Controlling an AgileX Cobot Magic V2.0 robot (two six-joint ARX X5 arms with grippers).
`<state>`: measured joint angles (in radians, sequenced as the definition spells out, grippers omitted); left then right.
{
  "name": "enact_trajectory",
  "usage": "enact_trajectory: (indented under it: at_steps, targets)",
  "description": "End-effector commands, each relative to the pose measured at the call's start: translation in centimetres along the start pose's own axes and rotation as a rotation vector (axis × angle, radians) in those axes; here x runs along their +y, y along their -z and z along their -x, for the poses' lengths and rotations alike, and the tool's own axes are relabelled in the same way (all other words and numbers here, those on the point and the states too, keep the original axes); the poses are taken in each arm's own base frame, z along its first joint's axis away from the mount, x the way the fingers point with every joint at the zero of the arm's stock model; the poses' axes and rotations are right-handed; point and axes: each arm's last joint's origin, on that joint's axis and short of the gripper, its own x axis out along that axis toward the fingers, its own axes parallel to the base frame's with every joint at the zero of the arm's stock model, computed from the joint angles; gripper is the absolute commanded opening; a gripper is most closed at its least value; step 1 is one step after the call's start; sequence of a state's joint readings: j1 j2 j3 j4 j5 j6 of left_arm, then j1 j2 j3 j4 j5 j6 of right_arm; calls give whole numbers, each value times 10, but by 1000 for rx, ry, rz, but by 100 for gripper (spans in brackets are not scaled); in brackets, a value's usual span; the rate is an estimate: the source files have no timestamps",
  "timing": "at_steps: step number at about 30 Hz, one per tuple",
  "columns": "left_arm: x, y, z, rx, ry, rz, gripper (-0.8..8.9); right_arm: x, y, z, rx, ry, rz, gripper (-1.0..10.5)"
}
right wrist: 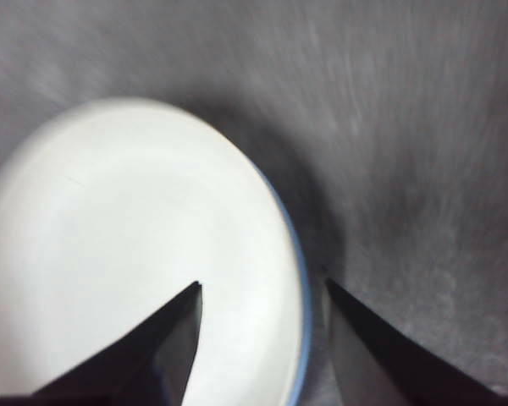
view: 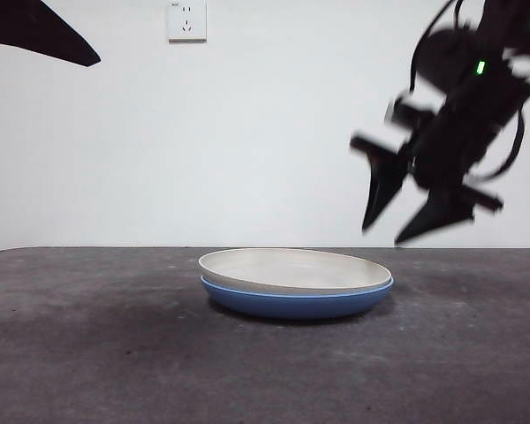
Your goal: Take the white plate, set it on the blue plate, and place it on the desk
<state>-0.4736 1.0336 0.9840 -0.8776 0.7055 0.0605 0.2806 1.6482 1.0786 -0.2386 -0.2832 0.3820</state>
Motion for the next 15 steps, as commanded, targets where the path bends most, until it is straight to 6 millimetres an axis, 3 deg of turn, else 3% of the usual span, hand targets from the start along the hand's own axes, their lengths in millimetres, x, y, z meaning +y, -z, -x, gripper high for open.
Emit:
enact_trajectory:
  at_steps: [1,6,10,15]
  targets:
    - [-2,-4,1,-11,4,-13,249,12,-11,26,-69,-29,45,231]
    - [-2,-4,1,-11,4,-13,249,27,-8,73,-92,-60,147,230]
    - [-2,-4,1,-12,4,-13,249,37,6,109,-51,-58,222,230]
    - [-2,-4,1,-12,4,-13,249,42,26,138,27,-49,276,230]
